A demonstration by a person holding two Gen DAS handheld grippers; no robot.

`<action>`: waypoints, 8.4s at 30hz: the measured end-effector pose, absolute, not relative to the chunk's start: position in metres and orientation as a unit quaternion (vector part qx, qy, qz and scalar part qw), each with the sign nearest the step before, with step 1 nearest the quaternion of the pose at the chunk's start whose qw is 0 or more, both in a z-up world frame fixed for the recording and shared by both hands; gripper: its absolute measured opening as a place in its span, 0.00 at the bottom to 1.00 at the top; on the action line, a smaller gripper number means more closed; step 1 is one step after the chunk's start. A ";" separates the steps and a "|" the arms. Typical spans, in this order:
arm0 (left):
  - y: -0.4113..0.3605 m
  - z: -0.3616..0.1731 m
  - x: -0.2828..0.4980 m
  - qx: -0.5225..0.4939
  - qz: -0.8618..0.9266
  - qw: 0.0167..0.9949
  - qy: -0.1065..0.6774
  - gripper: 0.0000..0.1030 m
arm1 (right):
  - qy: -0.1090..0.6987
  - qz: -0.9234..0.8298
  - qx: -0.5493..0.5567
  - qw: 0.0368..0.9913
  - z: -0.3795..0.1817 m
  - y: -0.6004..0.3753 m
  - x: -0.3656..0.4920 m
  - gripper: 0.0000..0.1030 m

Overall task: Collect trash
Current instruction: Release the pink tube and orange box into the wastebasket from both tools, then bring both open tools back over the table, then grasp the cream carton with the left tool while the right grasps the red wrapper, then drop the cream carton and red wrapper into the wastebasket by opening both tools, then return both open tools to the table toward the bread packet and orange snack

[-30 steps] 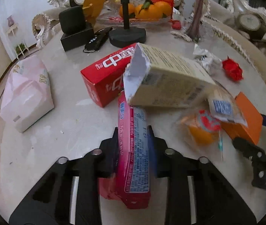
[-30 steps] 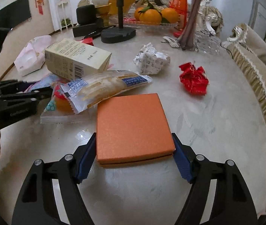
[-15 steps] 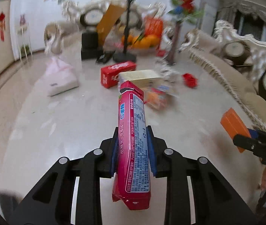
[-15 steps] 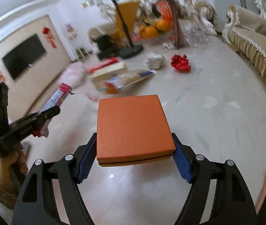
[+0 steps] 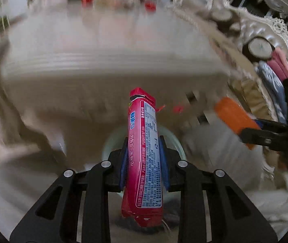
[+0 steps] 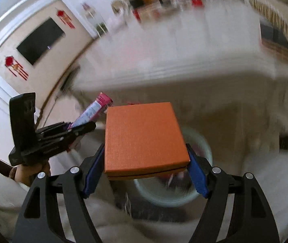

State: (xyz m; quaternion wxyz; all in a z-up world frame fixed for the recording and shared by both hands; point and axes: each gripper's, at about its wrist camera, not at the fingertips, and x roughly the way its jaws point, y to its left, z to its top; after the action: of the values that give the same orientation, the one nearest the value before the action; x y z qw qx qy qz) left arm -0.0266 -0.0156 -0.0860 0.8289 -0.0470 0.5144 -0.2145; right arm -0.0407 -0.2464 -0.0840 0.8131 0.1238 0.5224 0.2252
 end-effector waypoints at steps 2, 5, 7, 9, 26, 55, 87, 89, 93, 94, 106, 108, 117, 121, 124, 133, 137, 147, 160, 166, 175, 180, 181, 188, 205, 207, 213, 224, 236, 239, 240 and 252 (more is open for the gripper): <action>-0.027 -0.108 -0.030 -0.029 -0.226 0.813 0.536 0.27 | 0.546 0.214 0.104 0.803 -0.113 -0.240 -0.031 0.69; -0.039 -0.137 -0.027 -0.005 -0.231 0.798 0.556 0.27 | 0.569 0.189 0.065 0.798 -0.146 -0.229 -0.016 0.69; -0.044 -0.155 -0.023 0.004 -0.227 0.790 0.569 0.27 | 0.588 0.185 0.056 0.786 -0.170 -0.222 -0.007 0.69; -0.045 -0.179 -0.016 -0.003 -0.223 0.774 0.593 0.27 | 0.597 0.178 0.048 0.781 -0.185 -0.218 -0.005 0.69; -0.058 -0.224 -0.001 0.036 -0.177 0.767 0.615 0.86 | 0.602 0.154 0.037 0.782 -0.210 -0.225 -0.013 0.71; 0.006 -0.012 0.077 -0.084 -0.288 0.781 0.548 0.95 | 0.342 0.137 0.015 0.929 0.006 -0.266 0.162 0.71; -0.044 0.009 0.462 0.114 -0.362 0.819 0.431 0.95 | 0.366 0.061 0.091 0.924 -0.008 -0.296 0.399 0.71; -0.053 0.005 0.472 0.128 -0.359 0.812 0.442 0.95 | 0.365 0.062 0.088 0.925 -0.010 -0.296 0.403 0.71; -0.067 -0.004 0.483 0.129 -0.365 0.798 0.461 0.95 | 0.370 0.059 0.084 0.923 -0.013 -0.296 0.410 0.71; -0.069 -0.008 0.487 0.128 -0.364 0.795 0.467 0.95 | 0.370 0.058 0.082 0.924 -0.012 -0.296 0.411 0.71; -0.049 -0.044 0.486 0.048 -0.320 0.742 0.587 0.95 | 0.387 0.045 0.007 0.921 -0.029 -0.278 0.437 0.71; -0.041 -0.043 0.488 0.004 -0.282 0.765 0.579 0.95 | 0.392 0.040 0.004 0.919 -0.030 -0.275 0.443 0.71; -0.029 -0.044 0.504 -0.039 -0.208 0.806 0.552 0.95 | 0.431 0.041 0.008 0.901 -0.048 -0.263 0.466 0.71; -0.035 -0.042 0.495 0.010 -0.187 0.817 0.545 0.95 | 0.433 0.030 -0.011 0.901 -0.049 -0.262 0.459 0.70; -0.034 -0.044 0.488 0.043 -0.180 0.822 0.539 0.95 | 0.437 0.021 -0.003 0.899 -0.050 -0.265 0.457 0.68; -0.028 -0.023 0.463 0.040 -0.175 0.846 0.502 0.49 | 0.417 0.032 0.042 0.907 -0.025 -0.273 0.438 0.38; -0.024 0.004 0.432 0.035 -0.176 0.865 0.469 0.49 | 0.398 0.048 0.086 0.912 -0.007 -0.284 0.409 0.38; 0.001 0.072 0.266 -0.062 -0.214 0.913 0.343 0.49 | 0.299 0.192 0.103 0.929 0.036 -0.279 0.201 0.38; -0.024 -0.062 -0.010 -0.080 -0.276 0.805 0.519 0.49 | 0.498 0.250 0.146 0.818 -0.071 -0.260 -0.022 0.38; -0.061 -0.161 -0.003 -0.021 -0.260 0.747 0.611 0.49 | 0.584 0.206 0.105 0.778 -0.162 -0.239 -0.001 0.38; -0.081 -0.209 0.011 0.013 -0.230 0.729 0.644 0.51 | 0.596 0.194 0.047 0.778 -0.198 -0.213 0.010 0.40; -0.089 -0.202 0.006 0.066 -0.194 0.759 0.618 0.83 | 0.590 0.184 0.012 0.786 -0.200 -0.215 0.003 0.61; -0.088 -0.199 0.005 0.067 -0.195 0.766 0.609 0.84 | 0.589 0.182 0.016 0.787 -0.198 -0.217 0.002 0.61; -0.089 -0.178 0.002 0.070 -0.196 0.776 0.596 0.84 | 0.586 0.192 0.039 0.786 -0.184 -0.225 -0.012 0.61; -0.058 -0.006 0.015 0.024 -0.277 0.852 0.443 0.84 | 0.371 0.174 0.078 0.909 -0.008 -0.258 0.039 0.61; -0.055 0.005 0.044 0.043 -0.239 0.880 0.409 0.84 | 0.348 0.162 0.086 0.919 0.003 -0.259 0.062 0.61; -0.057 0.015 0.172 0.083 -0.152 0.914 0.368 0.84 | 0.338 0.158 0.108 0.921 0.024 -0.262 0.152 0.61; -0.032 -0.006 0.302 -0.009 -0.106 0.909 0.404 0.84 | 0.404 0.095 0.118 0.902 0.010 -0.196 0.331 0.61; -0.040 -0.023 0.356 -0.005 -0.133 0.899 0.418 0.84 | 0.485 0.042 0.069 0.871 -0.039 -0.167 0.407 0.62; -0.044 -0.027 0.365 0.008 -0.128 0.896 0.425 0.84 | 0.486 0.033 0.015 0.873 -0.043 -0.170 0.412 0.61; -0.044 -0.028 0.366 0.011 -0.126 0.895 0.428 0.84 | 0.486 0.026 -0.006 0.874 -0.044 -0.175 0.412 0.61; -0.054 -0.044 0.397 0.005 -0.100 0.884 0.457 0.84 | 0.472 0.098 -0.064 0.874 -0.051 -0.224 0.405 0.61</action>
State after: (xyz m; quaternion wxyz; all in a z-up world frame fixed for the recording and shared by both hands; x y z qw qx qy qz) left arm 0.3973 -0.0536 -0.0436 0.8836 0.0055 0.4575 -0.0995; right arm 0.4048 -0.2245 -0.0510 0.8738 -0.0638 0.4721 0.0978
